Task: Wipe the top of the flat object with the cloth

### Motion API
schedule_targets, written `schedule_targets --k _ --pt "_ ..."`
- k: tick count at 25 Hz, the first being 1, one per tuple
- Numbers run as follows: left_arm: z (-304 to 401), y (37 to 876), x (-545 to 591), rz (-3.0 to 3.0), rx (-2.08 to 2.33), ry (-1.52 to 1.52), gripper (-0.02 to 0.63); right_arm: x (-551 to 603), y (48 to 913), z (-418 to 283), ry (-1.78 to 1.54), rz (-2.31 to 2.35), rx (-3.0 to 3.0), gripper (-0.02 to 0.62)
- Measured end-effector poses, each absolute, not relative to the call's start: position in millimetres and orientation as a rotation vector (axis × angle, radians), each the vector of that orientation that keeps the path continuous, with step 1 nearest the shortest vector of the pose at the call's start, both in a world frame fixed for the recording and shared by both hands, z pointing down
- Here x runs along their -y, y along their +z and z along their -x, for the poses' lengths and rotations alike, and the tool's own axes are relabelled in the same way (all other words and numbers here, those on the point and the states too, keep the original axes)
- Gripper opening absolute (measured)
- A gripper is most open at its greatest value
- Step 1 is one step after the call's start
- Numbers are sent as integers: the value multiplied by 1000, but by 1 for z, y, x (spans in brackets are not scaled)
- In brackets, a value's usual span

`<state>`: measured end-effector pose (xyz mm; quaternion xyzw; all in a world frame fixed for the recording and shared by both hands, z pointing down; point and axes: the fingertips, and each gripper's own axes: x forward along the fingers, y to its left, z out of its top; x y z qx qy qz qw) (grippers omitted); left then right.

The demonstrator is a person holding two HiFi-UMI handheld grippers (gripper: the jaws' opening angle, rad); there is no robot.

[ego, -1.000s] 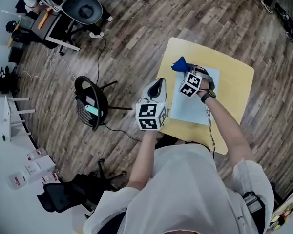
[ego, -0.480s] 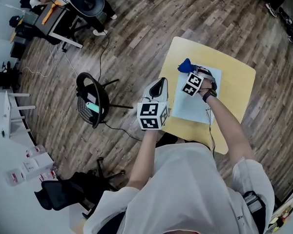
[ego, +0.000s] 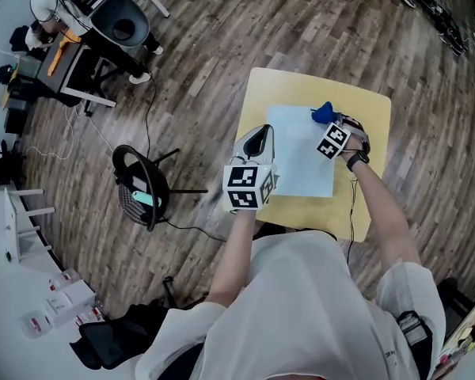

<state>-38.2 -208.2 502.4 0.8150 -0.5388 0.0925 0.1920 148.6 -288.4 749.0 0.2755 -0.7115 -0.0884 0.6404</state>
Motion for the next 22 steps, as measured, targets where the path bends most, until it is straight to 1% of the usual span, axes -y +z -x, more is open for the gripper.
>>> schedule_targets --k 4,9,12,16,22 --pt "23 497 209 -2320 1480 263 9 283 751 -192 -161 -656 1569 63" --pt "23 503 205 -2308 1465 267 10 285 743 -186 -180 -680 1587 63" --pt "32 501 207 -2284 1492 260 9 289 727 -151 -230 -665 1647 63" --pt "56 497 205 -2237 1563 246 9 289 706 -77 -293 -603 1759 63" --pt "98 501 186 -2140 1673 247 9 272 716 33 -394 -438 1837 63"
